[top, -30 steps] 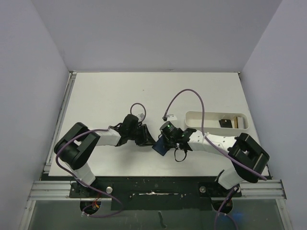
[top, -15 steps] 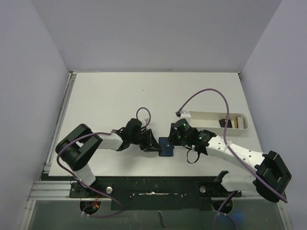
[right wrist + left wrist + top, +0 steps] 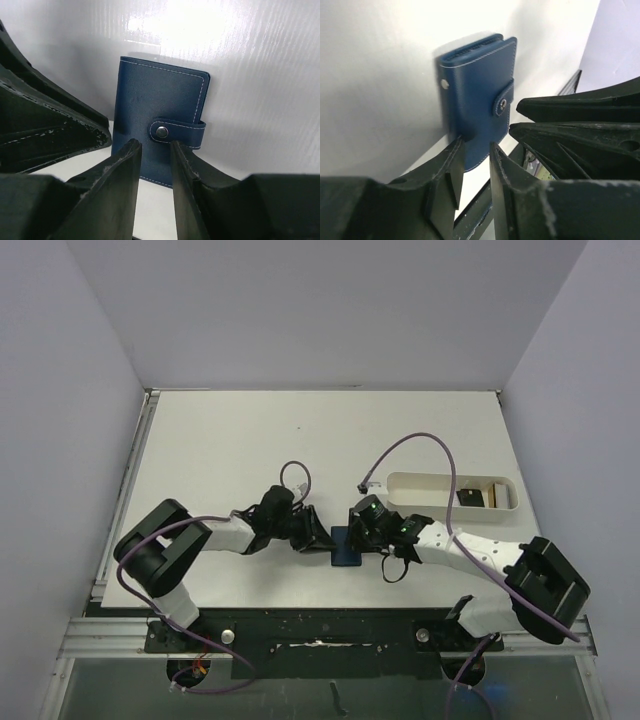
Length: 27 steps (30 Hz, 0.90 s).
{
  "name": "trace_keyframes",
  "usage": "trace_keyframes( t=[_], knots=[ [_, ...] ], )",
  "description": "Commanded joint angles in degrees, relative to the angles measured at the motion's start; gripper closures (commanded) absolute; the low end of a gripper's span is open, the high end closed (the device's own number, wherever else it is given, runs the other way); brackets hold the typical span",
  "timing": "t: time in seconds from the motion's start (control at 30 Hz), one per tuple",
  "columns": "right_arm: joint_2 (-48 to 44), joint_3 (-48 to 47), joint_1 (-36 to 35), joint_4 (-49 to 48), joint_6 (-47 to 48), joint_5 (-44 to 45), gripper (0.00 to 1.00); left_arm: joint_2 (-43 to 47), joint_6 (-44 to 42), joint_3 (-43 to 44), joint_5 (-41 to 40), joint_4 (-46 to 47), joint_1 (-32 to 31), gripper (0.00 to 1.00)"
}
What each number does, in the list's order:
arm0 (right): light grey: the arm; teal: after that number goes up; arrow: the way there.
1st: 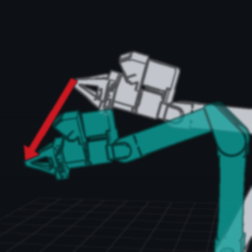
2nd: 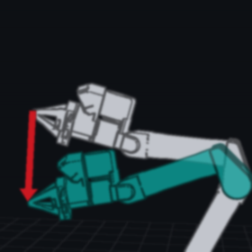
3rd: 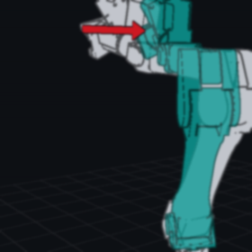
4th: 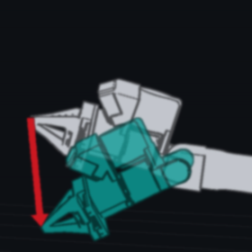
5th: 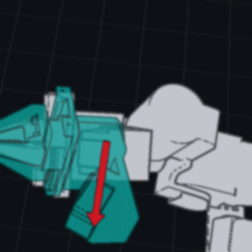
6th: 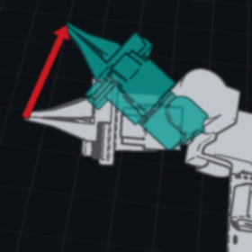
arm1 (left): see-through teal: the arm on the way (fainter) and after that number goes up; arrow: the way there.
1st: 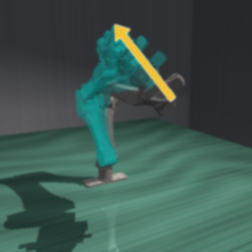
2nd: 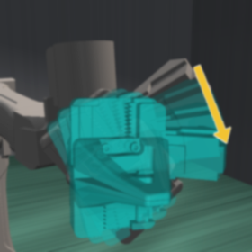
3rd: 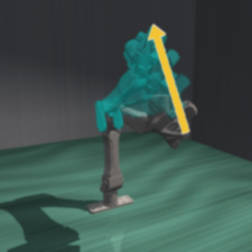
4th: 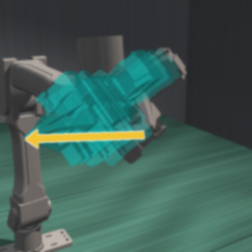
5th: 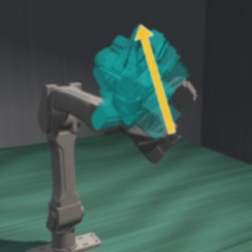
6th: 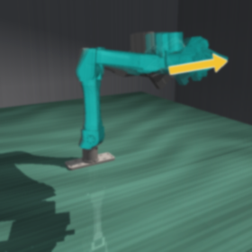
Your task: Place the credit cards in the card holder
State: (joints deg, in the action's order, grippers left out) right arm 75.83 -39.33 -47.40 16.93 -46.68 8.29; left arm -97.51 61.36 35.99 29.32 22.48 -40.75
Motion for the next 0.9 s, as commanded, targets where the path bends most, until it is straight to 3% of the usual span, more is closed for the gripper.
trace_keyframes(
  t=[0.0,0.13,0.2,0.4,0.63,0.87],
  knots=[
    [1.1,0.4,-0.2,-5.1,-0.2,-1.2,0.69,5.9,-4.8,1.4,-6.4,-5.4,0.5,0.7],
    [2.3,1.1,0.4,-7.0,-0.1,-1.7,0.68,11.8,-8.8,3.9,-12.8,-13.4,0.9,0.59],
    [2.4,-0.1,0.6,-5.8,0.4,-1.9,0.67,15.0,-11.3,5.2,-16.0,-17.7,1.2,0.44],
    [-6.0,-5.3,0.4,2.9,3.1,3.4,0.56,26.1,-17.4,13.7,-27.7,-35.4,2.0,0.33],
    [-20.7,-9.6,0.5,10.3,6.0,10.1,0.01,37.8,-24.6,24.2,-37.8,-51.6,2.4,0.28],
    [-31.4,-15.2,0.5,20.9,6.6,20.1,0.02,49.3,-23.8,25.7,-40.7,-53.2,2.4,0.27]
  ],
)
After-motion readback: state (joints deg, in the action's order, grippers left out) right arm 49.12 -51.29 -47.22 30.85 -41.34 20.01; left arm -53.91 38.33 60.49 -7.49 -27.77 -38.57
